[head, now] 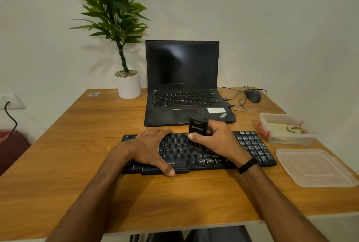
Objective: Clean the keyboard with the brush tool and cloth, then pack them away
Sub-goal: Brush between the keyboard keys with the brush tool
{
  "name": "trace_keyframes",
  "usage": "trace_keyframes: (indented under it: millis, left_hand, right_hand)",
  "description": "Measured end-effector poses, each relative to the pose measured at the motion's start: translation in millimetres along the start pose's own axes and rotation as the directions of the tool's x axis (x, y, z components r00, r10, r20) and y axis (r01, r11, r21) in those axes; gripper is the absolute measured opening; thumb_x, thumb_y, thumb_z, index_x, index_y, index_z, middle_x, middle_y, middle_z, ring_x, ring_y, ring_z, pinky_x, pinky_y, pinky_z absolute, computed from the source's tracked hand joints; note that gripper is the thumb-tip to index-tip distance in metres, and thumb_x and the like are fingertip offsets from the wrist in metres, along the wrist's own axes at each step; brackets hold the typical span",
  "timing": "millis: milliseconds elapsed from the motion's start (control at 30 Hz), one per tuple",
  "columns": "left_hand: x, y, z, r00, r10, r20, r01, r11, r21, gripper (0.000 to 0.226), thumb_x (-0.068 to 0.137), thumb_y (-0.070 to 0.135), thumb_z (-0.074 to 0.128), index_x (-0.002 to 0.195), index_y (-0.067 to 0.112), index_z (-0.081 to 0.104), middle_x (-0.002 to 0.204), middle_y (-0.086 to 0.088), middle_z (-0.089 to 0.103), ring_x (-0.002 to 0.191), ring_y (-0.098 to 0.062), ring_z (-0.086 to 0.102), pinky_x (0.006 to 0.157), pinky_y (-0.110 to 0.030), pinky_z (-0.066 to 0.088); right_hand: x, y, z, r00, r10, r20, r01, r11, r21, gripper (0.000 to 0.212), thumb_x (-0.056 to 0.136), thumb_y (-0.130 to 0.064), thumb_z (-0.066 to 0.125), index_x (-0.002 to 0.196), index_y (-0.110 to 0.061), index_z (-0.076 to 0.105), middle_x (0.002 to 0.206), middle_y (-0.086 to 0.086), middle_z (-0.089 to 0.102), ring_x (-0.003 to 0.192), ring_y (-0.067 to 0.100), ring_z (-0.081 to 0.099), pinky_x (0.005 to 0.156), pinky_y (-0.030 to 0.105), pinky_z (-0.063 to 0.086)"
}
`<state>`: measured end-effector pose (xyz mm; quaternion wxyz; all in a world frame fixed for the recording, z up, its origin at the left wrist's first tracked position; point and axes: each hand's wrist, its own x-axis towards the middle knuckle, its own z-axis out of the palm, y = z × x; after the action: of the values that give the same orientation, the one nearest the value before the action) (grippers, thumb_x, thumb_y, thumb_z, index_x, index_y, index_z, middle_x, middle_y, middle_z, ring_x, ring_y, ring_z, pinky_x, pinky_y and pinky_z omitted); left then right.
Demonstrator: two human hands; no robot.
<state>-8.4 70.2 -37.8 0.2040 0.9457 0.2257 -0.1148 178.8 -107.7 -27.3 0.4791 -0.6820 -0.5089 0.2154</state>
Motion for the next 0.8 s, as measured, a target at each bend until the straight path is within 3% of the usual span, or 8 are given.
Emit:
trace_keyframes:
  millis: [67,100,233,367,500,633,733,800]
  left_hand:
    - [0,0,1,1.000,0.007,0.003,-0.007,1.000,0.013,0.147,0.041,0.090,0.072,0.161,0.037,0.005,0.164,0.005,0.017,0.150,-0.023,0.018,0.126,-0.051,0.014]
    - [0,0,3,1.000,0.009,0.003,-0.009,1.000,0.017,0.146,0.043,0.090,0.073,0.161,0.037,0.005,0.164,0.005,0.018,0.150,-0.023,0.018,0.126,-0.051,0.014]
    - [1,-1,2,1.000,0.004,-0.004,-0.004,1.000,0.010,0.144,0.045,0.088,0.075,0.161,0.039,0.005,0.164,0.006,0.018,0.150,-0.023,0.018,0.125,-0.050,0.013]
    - [0,2,2,1.000,0.011,0.001,-0.011,1.000,0.012,0.139,0.052,0.081,0.081,0.161,0.038,0.007,0.163,0.006,0.018,0.150,-0.023,0.017,0.126,-0.049,0.012]
    - [-1,1,1,1.000,0.005,0.001,-0.005,1.000,0.007,0.141,0.050,0.084,0.079,0.161,0.038,0.006,0.163,0.006,0.017,0.150,-0.023,0.017,0.125,-0.048,0.012]
    - [0,-1,2,1.000,0.017,0.006,-0.017,1.000,0.009,0.149,0.038,0.095,0.071,0.160,0.041,0.007,0.162,0.008,0.020,0.149,-0.021,0.019,0.125,-0.050,0.014]
    - [-2,1,1,1.000,0.008,0.006,-0.008,1.000,0.002,0.140,0.051,0.083,0.080,0.161,0.038,0.005,0.164,0.006,0.017,0.150,-0.023,0.017,0.125,-0.049,0.013]
    - [-2,2,-2,1.000,0.005,0.001,-0.005,1.000,0.008,0.142,0.048,0.085,0.077,0.161,0.038,0.005,0.164,0.006,0.016,0.150,-0.023,0.017,0.125,-0.049,0.014]
  right_hand:
    - [-5,0,0,0.969,0.052,0.240,-0.084,0.988,0.127,0.032,0.079,-0.024,0.080,0.109,-0.023,0.067,0.102,-0.002,0.075,0.094,0.013,0.072,0.074,0.024,0.058]
    - [-8,1,3,0.960,0.039,0.277,-0.071,0.992,0.103,0.034,0.079,-0.025,0.081,0.110,-0.021,0.068,0.104,-0.001,0.075,0.095,0.014,0.072,0.076,0.026,0.059]
    - [0,0,4,0.999,-0.031,-0.011,0.030,0.995,-0.100,0.023,0.079,-0.039,0.079,0.097,-0.038,0.066,0.091,-0.009,0.073,0.085,0.005,0.071,0.070,0.021,0.058]
    - [-6,-1,4,0.969,0.024,0.246,-0.022,1.000,-0.013,0.027,0.079,-0.030,0.081,0.104,-0.026,0.071,0.097,-0.005,0.075,0.086,0.007,0.072,0.069,0.022,0.058]
    - [1,0,6,1.000,0.013,0.015,-0.010,0.990,-0.140,0.024,0.078,-0.041,0.080,0.097,-0.029,0.071,0.088,-0.007,0.075,0.077,0.004,0.070,0.069,0.029,0.061]
    - [-5,-3,7,0.964,0.046,0.262,-0.034,0.998,-0.050,0.030,0.079,-0.031,0.081,0.106,-0.023,0.072,0.099,-0.006,0.075,0.088,0.007,0.072,0.074,0.026,0.060]
    - [1,-1,5,0.996,0.050,0.079,-0.041,0.993,-0.110,0.035,0.079,-0.040,0.078,0.108,-0.022,0.070,0.096,-0.004,0.075,0.084,0.007,0.072,0.078,0.038,0.061]
    - [3,0,2,0.987,0.070,0.147,-0.068,0.997,-0.024,0.034,0.079,-0.036,0.080,0.107,-0.021,0.071,0.098,-0.004,0.075,0.087,0.008,0.073,0.081,0.038,0.061]
